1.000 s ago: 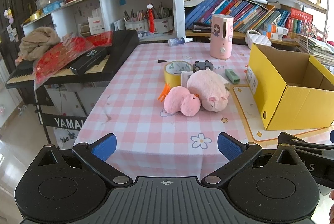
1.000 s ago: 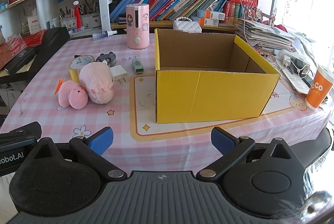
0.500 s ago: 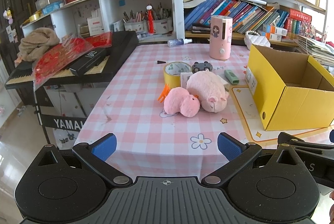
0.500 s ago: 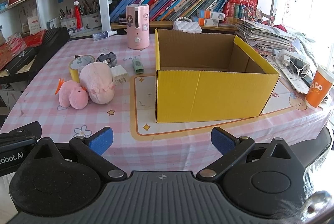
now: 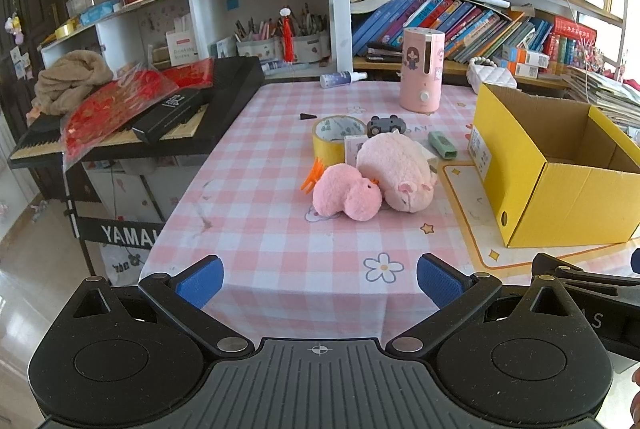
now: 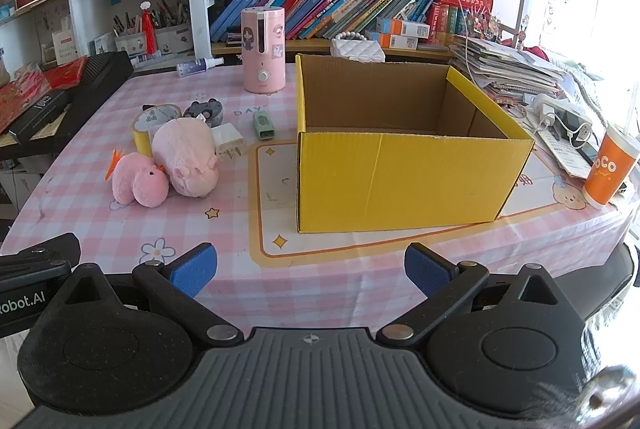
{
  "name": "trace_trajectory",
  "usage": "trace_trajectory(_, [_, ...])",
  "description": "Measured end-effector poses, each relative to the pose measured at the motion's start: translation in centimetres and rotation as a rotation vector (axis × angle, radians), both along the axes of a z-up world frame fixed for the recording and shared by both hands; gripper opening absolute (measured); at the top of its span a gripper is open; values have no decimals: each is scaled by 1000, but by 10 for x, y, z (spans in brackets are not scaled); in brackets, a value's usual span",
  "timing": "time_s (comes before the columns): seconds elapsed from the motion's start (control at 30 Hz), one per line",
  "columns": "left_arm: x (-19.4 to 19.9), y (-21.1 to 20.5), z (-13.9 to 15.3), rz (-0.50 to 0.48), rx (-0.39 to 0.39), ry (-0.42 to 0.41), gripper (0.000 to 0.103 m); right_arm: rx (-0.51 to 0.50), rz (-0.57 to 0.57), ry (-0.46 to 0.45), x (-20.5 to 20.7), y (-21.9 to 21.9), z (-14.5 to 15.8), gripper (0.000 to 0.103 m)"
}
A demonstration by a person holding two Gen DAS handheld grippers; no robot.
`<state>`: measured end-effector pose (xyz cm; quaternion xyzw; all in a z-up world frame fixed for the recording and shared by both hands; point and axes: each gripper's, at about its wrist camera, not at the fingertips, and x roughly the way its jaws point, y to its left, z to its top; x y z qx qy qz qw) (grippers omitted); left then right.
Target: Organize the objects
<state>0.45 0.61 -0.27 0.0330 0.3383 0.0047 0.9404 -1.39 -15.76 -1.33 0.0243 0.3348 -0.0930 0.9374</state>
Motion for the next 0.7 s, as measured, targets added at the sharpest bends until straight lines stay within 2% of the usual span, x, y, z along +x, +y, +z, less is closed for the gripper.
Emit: trace_trajectory(0.7, [-1, 2, -2, -2, -1, 2, 103, 0, 0, 1, -1, 0, 0, 101])
